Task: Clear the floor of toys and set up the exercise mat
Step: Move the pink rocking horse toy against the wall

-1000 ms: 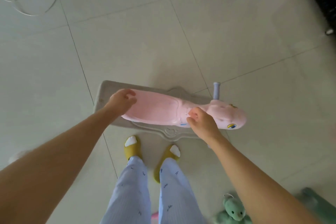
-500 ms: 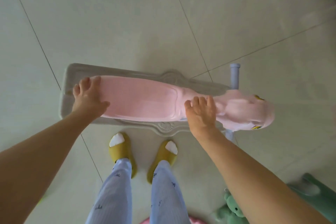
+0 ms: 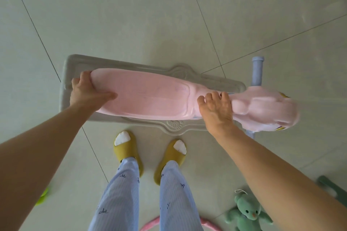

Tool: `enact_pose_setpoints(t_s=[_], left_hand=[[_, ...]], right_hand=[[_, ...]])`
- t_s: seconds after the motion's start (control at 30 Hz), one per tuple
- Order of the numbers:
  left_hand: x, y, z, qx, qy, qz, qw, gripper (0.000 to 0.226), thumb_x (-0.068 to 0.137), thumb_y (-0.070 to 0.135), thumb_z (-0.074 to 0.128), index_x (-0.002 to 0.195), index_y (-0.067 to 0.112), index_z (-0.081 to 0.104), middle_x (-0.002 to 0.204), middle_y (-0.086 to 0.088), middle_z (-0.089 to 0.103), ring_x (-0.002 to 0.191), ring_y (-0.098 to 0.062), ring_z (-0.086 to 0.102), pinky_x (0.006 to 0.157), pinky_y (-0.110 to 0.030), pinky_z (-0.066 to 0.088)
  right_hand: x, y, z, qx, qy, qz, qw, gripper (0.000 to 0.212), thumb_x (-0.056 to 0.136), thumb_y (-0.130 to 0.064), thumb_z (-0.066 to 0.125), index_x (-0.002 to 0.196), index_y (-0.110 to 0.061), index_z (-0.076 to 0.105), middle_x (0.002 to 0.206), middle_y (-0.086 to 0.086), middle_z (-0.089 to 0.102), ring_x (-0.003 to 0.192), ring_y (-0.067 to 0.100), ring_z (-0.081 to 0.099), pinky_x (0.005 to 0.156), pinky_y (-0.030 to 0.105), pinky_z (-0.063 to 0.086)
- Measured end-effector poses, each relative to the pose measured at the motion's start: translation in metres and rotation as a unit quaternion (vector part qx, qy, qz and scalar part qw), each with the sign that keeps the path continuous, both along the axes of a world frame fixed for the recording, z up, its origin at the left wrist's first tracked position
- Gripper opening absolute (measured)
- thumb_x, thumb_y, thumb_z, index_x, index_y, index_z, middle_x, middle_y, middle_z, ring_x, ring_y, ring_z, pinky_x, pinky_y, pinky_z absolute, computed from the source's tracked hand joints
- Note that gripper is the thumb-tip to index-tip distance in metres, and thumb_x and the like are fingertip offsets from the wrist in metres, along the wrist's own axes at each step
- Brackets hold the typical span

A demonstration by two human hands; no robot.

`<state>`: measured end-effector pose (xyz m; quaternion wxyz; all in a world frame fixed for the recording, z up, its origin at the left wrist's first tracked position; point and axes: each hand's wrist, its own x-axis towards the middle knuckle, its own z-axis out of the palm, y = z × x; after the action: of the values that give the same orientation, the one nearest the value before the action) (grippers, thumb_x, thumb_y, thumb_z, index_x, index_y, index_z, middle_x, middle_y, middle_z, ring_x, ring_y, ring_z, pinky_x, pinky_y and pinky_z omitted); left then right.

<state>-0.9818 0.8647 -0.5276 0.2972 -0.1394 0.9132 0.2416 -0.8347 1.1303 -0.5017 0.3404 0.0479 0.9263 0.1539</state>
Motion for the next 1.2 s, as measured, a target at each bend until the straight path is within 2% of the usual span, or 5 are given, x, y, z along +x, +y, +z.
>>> enact_pose_setpoints(t_s=[0.13,0.33,0.5,0.93,1.2], left_hand=[[0.002,0.002,0.007,-0.013,0.006,-0.022,1.000,0.081,0.059,0.032,0.080,0.128,0.024,0.038,0.126,-0.010,0.045,0.109,-0.035,0.052,0.090,-0.043,0.045],[0.016,0.012,0.027,-0.054,0.016,-0.059,0.997,0.078,0.061,0.035,0.077,0.128,0.024,0.039,0.121,-0.009,0.044,0.103,-0.036,0.054,0.073,-0.036,0.037],[0.015,0.015,0.060,-0.065,0.027,-0.076,0.995,0.078,0.062,0.037,0.076,0.130,0.026,0.038,0.122,-0.007,0.044,0.104,-0.035,0.054,0.074,-0.036,0.036],[0.021,0.002,0.203,-0.044,0.086,-0.088,0.991,0.079,0.060,0.041,0.076,0.127,0.023,0.040,0.118,-0.008,0.045,0.102,-0.035,0.056,0.074,-0.036,0.039],[0.015,-0.006,0.288,-0.021,0.115,-0.082,0.990,0.080,0.061,0.040,0.074,0.132,0.025,0.038,0.126,-0.007,0.044,0.108,-0.033,0.054,0.076,-0.036,0.040]], right_hand=[[0.003,0.004,0.003,-0.008,-0.005,0.000,1.000,0.050,0.076,-0.006,0.061,0.123,-0.014,0.048,0.111,0.005,0.056,0.108,0.027,0.045,0.090,0.038,0.031],[0.019,0.014,0.014,-0.033,0.003,-0.021,0.999,0.037,0.083,-0.003,0.050,0.118,-0.015,0.053,0.115,0.004,0.055,0.111,0.025,0.044,0.092,0.036,0.030],[0.028,0.016,0.038,-0.030,0.022,-0.020,0.999,0.037,0.084,-0.002,0.047,0.117,-0.017,0.053,0.115,0.004,0.056,0.109,0.026,0.046,0.088,0.035,0.032],[0.023,0.010,0.176,-0.015,0.070,-0.008,0.997,0.034,0.088,-0.005,0.044,0.115,-0.021,0.056,0.119,0.003,0.057,0.112,0.026,0.045,0.089,0.037,0.032],[0.015,0.001,0.262,0.008,0.103,-0.007,0.995,0.029,0.090,-0.012,0.046,0.115,-0.022,0.057,0.119,0.003,0.058,0.112,0.026,0.046,0.093,0.036,0.033]])
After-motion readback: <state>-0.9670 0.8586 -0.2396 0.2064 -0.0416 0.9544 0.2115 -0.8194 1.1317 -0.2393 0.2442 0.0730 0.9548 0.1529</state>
